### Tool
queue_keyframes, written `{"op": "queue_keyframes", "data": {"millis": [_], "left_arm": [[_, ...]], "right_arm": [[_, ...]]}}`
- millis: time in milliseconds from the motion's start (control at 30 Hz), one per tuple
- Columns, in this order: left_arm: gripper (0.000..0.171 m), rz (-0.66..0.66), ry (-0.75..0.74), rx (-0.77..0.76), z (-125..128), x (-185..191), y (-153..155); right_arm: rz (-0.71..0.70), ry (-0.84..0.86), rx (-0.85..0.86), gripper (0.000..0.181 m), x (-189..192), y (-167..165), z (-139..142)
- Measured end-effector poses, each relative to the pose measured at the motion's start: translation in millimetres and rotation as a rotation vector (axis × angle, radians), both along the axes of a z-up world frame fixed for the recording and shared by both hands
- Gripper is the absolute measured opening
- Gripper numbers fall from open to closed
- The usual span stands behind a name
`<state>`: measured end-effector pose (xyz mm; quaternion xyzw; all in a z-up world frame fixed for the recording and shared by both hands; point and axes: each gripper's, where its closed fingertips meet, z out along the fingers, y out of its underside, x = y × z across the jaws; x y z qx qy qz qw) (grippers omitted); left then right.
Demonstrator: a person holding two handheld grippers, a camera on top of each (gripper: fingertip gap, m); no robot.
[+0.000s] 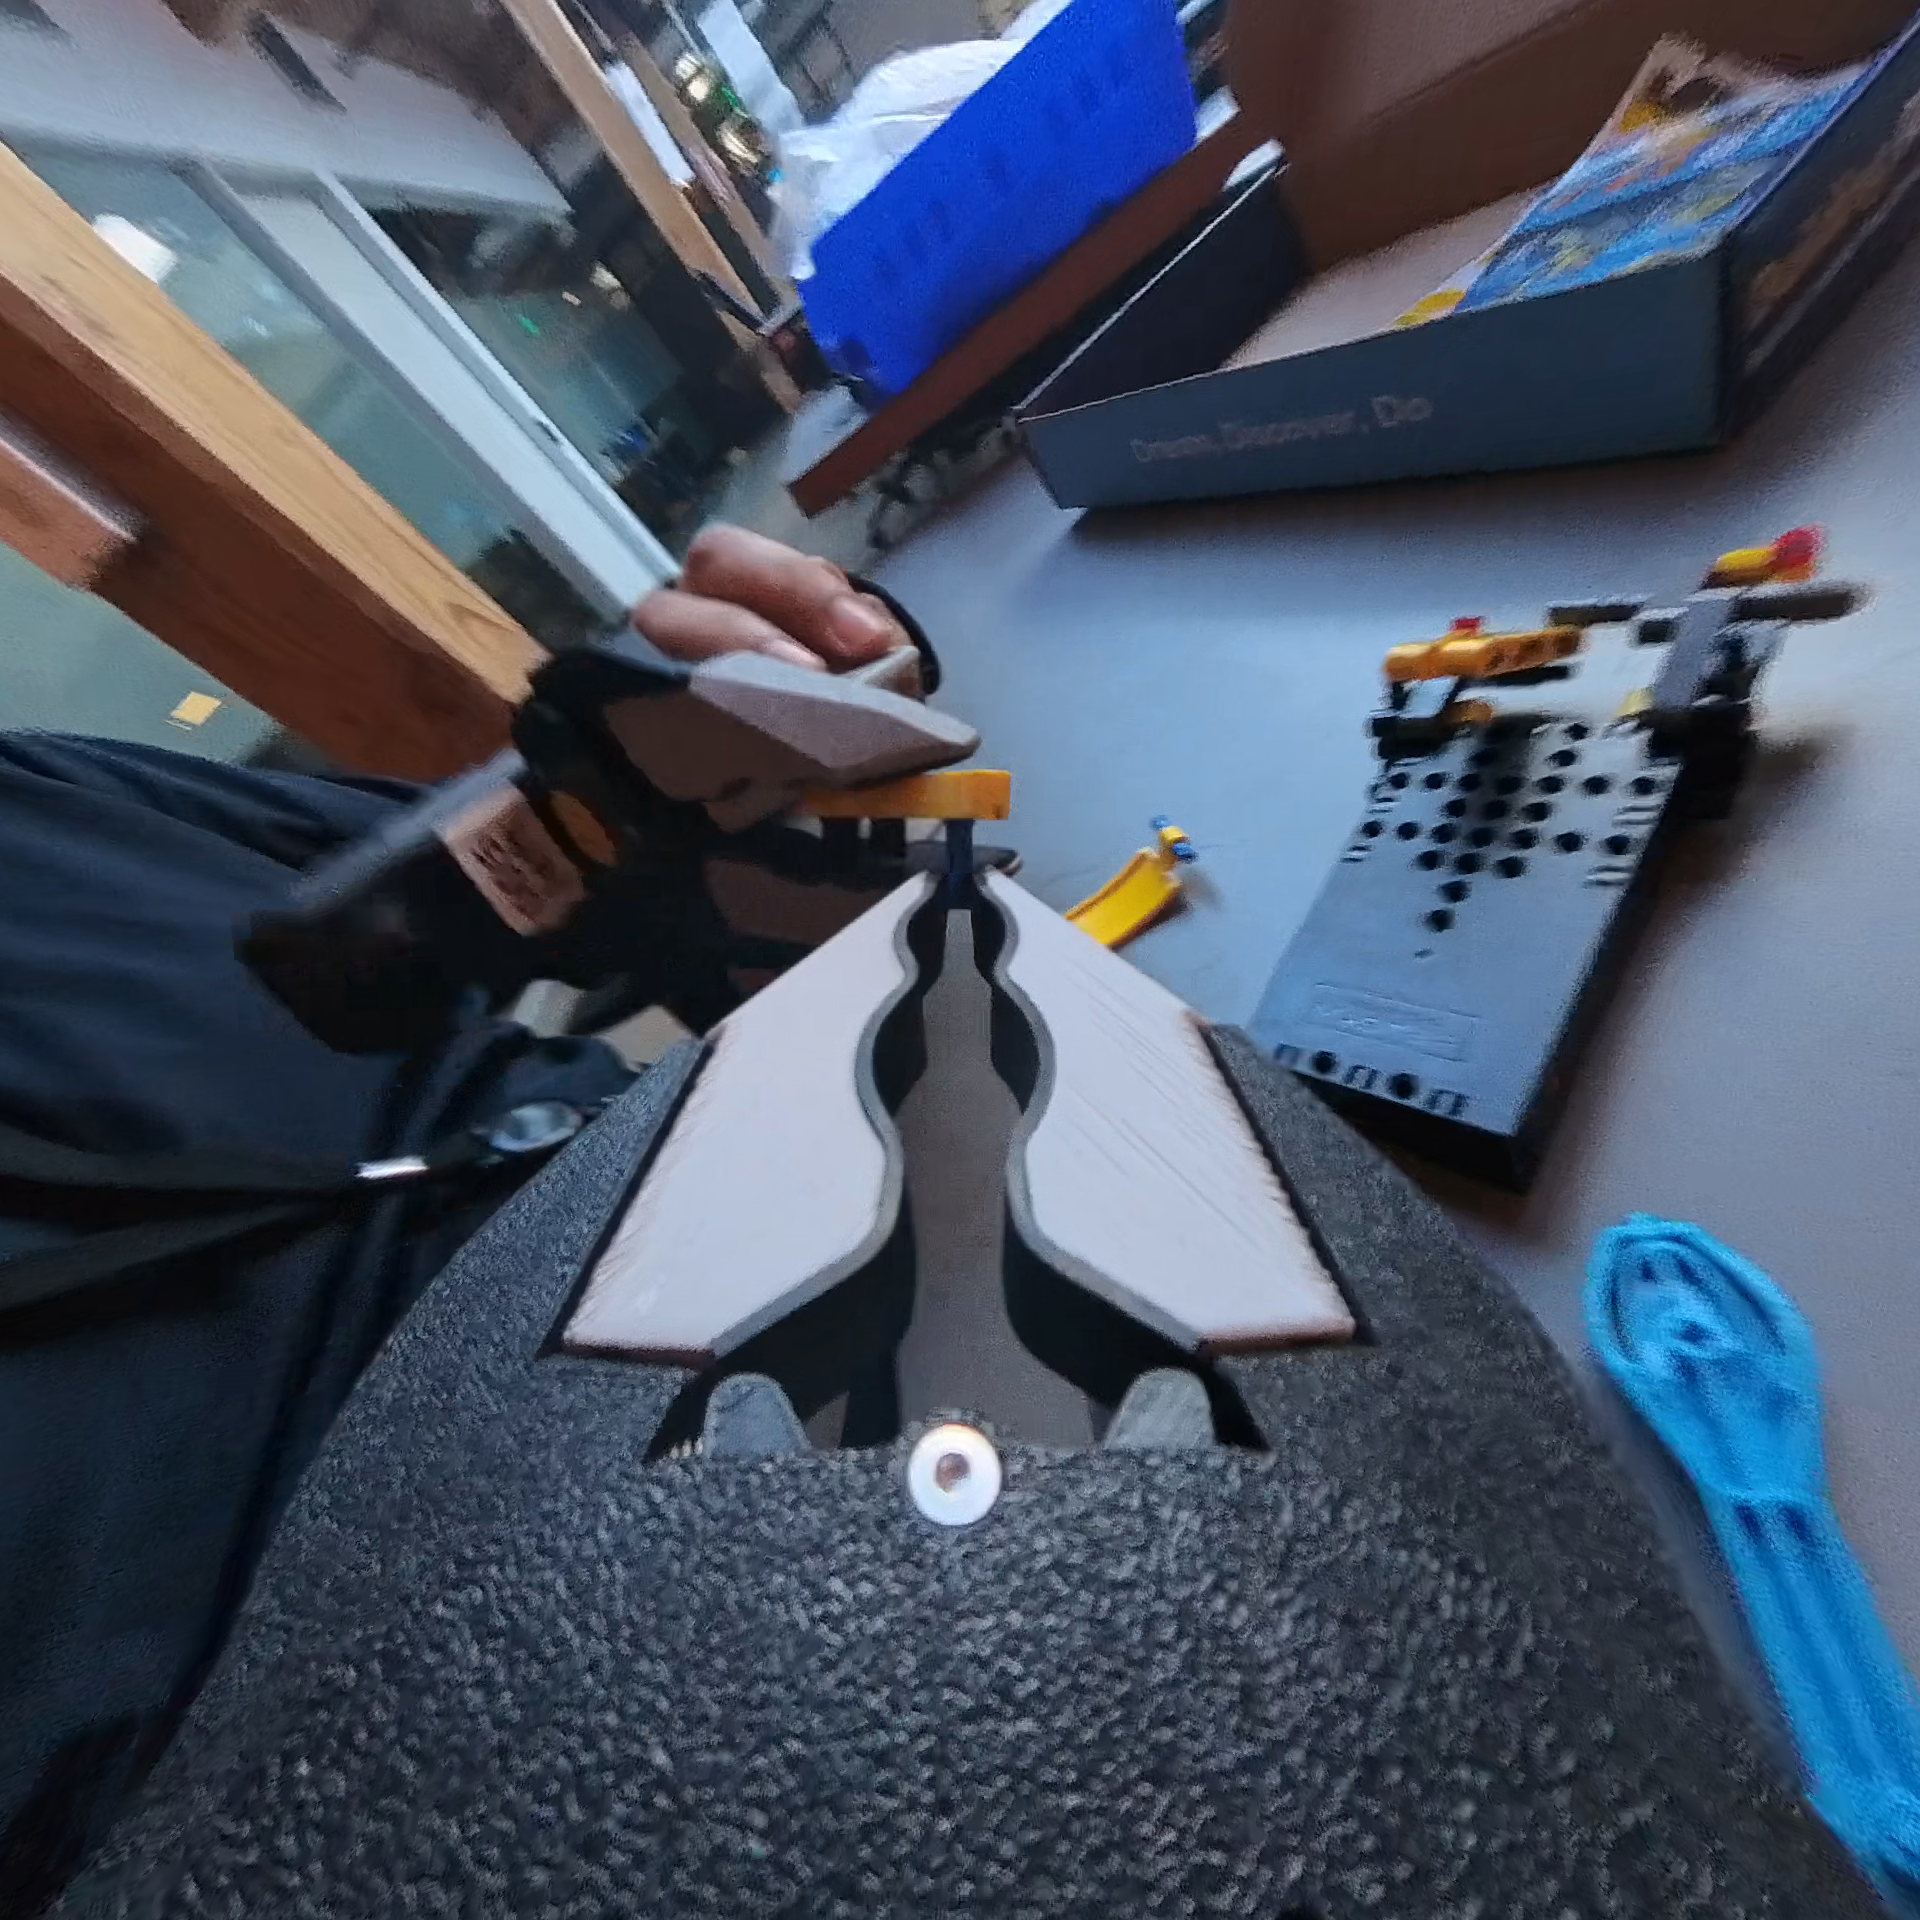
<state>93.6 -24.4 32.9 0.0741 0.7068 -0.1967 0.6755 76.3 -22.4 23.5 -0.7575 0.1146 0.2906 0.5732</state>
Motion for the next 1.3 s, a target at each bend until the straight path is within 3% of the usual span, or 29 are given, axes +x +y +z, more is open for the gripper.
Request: {"op": "queue_keyframes", "data": {"millis": [100, 233, 367, 500, 667, 867, 1100, 1200, 1300], "left_arm": [[0.02, -0.034, 0.195, -0.136, -5, 2, 1], [0.044, -0.051, 0.582, -0.346, -15, 2, 8], [0.042, -0.189, 0.998, -0.59, -17, -20, -4], [0.033, -0.248, 1.19, -0.725, -20, -27, -10], [0.007, -0.253, 1.226, -0.795, -23, -25, -13], [0.005, -0.254, 1.219, -0.828, -23, -23, -15], [0.005, -0.262, 1.206, -0.842, -24, -23, -18], [0.015, -0.286, 1.22, -0.848, -22, -25, -20], [0.006, -0.276, 1.156, -0.81, -23, -24, -17]], "right_arm": [[-0.067, -0.203, -0.051, 0.002, 15, -7, -4], [-0.084, -0.39, -0.081, 0.002, 19, -13, -3], [-0.055, -0.584, -0.101, 0.002, 12, -11, -5], [-0.008, -0.727, -0.097, 0.002, -1, -7, -6], [-0.02, -0.863, -0.12, 0.003, -1, -6, -9], [-0.043, -0.842, -0.091, 0.011, 1, -4, -9], [-0.055, -0.897, -0.073, 0.002, -4, -1, -7], [-0.065, -0.93, -0.054, 0.002, -5, 0, -6], [-0.082, -0.997, -0.045, 0.002, -5, 1, -7]]}}
